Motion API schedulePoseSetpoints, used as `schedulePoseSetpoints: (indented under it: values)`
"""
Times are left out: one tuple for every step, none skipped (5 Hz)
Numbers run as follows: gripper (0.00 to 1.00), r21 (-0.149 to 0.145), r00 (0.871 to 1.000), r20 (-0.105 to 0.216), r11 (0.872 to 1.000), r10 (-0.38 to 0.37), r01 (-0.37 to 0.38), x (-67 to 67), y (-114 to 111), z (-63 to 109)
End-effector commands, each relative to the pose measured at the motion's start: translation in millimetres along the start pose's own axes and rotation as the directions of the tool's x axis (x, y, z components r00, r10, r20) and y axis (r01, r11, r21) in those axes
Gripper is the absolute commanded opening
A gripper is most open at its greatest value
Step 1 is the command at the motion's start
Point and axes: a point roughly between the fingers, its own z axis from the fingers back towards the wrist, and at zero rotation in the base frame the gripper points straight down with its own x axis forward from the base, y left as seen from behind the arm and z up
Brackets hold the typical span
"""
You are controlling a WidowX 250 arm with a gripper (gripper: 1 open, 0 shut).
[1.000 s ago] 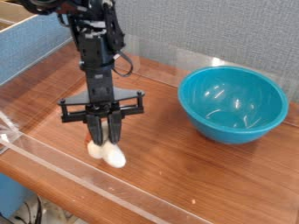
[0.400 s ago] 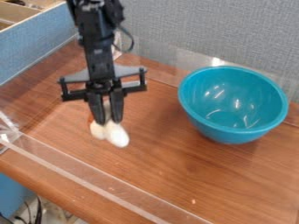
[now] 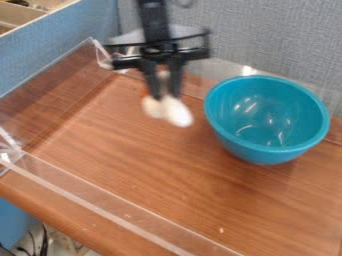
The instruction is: Put the mushroom in the blue bowl
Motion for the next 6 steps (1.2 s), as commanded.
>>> schedulePoseSetpoints:
  values:
    - [0.00,-0.031,0.997,0.042,0.997,-0.066,0.067,10.7,-47.0,4.6]
    - [0.00,-0.029,0.994,0.033,0.994,-0.101,0.102,16.5,-80.6,-6.0]
    - [0.00,-0.024,0.992,0.022,0.992,-0.121,0.122,19.9,-94.6,-14.7]
    - [0.00,-0.020,0.992,0.017,0.992,-0.122,0.122,20.2,-94.0,-17.4]
    - [0.00,-0.021,0.993,0.017,0.992,-0.120,0.121,19.8,-92.3,-17.1]
    - [0.00,-0.023,0.993,0.017,0.993,-0.119,0.119,19.4,-90.6,-16.8]
